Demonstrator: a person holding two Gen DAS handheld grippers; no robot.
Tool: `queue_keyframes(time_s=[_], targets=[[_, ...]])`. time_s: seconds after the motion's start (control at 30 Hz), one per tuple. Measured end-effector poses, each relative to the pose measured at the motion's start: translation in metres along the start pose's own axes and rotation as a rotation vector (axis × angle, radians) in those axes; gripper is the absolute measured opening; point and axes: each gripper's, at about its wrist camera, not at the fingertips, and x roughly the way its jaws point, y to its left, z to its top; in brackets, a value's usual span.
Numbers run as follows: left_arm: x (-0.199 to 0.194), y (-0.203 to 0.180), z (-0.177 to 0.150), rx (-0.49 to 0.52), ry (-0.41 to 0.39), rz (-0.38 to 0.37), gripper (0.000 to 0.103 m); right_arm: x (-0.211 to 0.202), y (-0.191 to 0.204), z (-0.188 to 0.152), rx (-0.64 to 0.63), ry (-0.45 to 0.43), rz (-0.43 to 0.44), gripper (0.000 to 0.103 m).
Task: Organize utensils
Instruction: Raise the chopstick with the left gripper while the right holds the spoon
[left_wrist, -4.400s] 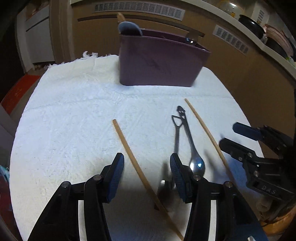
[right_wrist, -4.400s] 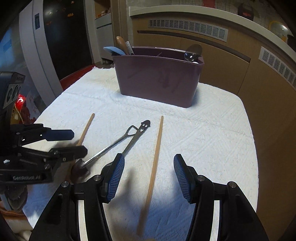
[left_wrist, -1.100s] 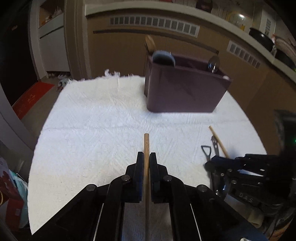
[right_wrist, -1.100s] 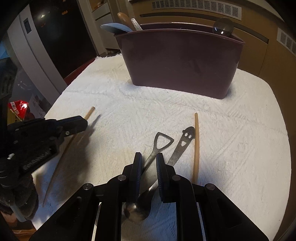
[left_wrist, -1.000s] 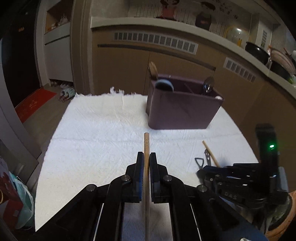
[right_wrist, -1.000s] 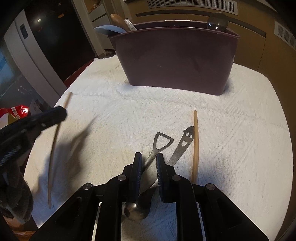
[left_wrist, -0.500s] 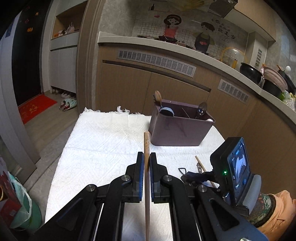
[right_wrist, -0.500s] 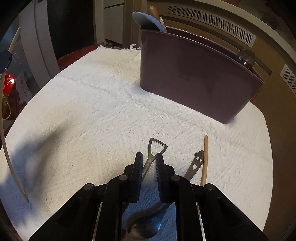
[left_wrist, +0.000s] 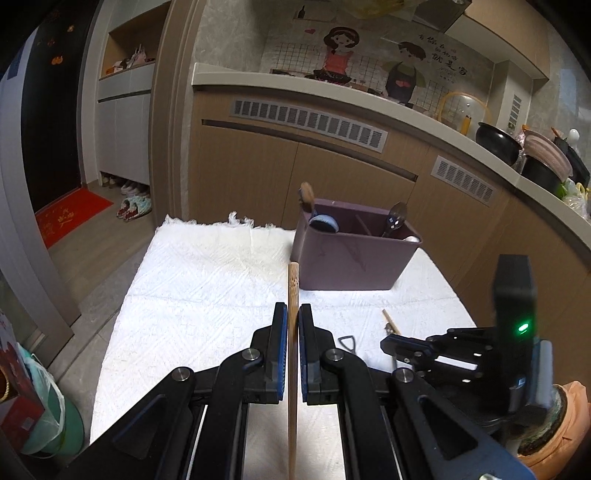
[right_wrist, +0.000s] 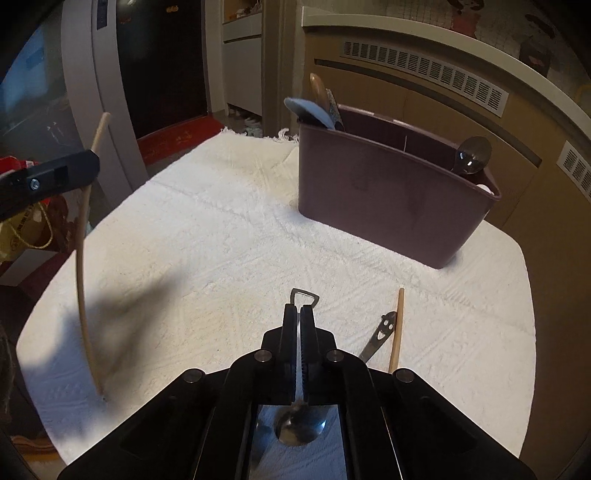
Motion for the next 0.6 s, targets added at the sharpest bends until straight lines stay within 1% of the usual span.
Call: queue_keyframes(time_s=[0.1, 0.2, 0.27, 0.37, 0.5, 0.6], targets=[[-0.008, -0.007, 0.002, 0.012, -0.015, -0.005, 0.004, -0.020, -0.008, 0.002, 0.028, -0.024, 0.051, 0.001], [-0.011, -0.011, 0.002, 0.011, -0.016, -0.001, 0.004, -0.024, -0.012, 0.000, 0.029, -0.007, 0.034, 0.001], [-0.011, -0.011, 0.002, 0.009, -0.013, 0.004, 0.004, -0.014, -0.015, -0.008, 0.039, 0.030, 0.004, 0.004], [-0.009, -0.006, -0.001, 0.001, -0.018, 0.023, 0.004, 0.004, -0.012, -0.016, 0.043, 0.065, 0.003, 0.005], [-0.007, 0.007, -0.005, -0.039, -0.022, 0.017, 0.005, 0.031, -0.006, -0.013, 0.073, 0.124, 0.012, 0.006], [-0.008, 0.014, -0.007, -0.047, -0.031, 0.017, 0.005, 0.049, 0.000, -0.009, 0.101, 0.172, 0.018, 0.007]])
